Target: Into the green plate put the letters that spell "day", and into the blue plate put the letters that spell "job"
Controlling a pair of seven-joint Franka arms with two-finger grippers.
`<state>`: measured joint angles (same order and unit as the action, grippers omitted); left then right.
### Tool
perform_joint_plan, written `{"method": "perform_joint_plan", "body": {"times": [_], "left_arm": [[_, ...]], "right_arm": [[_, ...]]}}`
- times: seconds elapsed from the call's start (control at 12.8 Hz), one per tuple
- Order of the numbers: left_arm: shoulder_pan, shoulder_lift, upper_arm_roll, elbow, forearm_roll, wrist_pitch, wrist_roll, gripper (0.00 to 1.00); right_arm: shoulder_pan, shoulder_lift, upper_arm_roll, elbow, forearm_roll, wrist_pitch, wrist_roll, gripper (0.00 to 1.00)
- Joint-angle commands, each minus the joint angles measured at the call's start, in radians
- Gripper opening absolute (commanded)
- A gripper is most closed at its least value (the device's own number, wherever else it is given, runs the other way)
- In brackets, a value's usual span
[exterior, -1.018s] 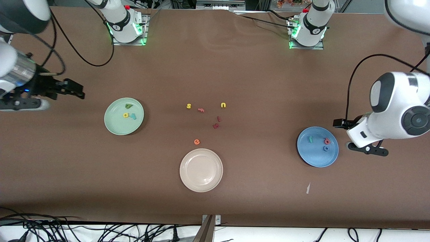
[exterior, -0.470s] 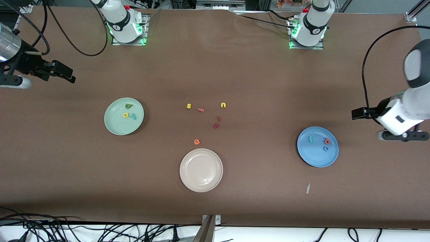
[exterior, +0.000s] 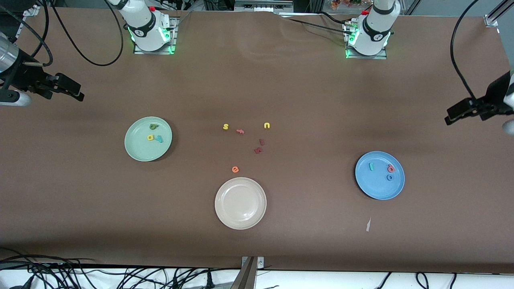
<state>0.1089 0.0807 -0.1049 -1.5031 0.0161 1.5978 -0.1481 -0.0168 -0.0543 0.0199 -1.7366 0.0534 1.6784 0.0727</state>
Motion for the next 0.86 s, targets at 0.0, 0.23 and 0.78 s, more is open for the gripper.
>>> {"method": "perform_joint_plan", "body": {"times": [0.0, 0.23, 0.78], "left_arm": [[-0.029, -0.076, 0.004, -0.111, -0.013, 0.013, -0.013, 1.00], [-0.028, -0.122, 0.004, -0.117, -0.008, -0.010, -0.010, 1.00], [-0.012, -0.085, 0.002, -0.100, -0.018, -0.027, -0.007, 1.00]], "right_arm": [[0.035, 0.037, -0.017, 0.058, -0.010, -0.017, -0.013, 1.00], [0.035, 0.034, -0.017, 0.052, -0.003, -0.071, -0.005, 1.00], [0.037, 0.022, -0.011, 0.060, -0.026, -0.054, 0.006, 1.00]]}}
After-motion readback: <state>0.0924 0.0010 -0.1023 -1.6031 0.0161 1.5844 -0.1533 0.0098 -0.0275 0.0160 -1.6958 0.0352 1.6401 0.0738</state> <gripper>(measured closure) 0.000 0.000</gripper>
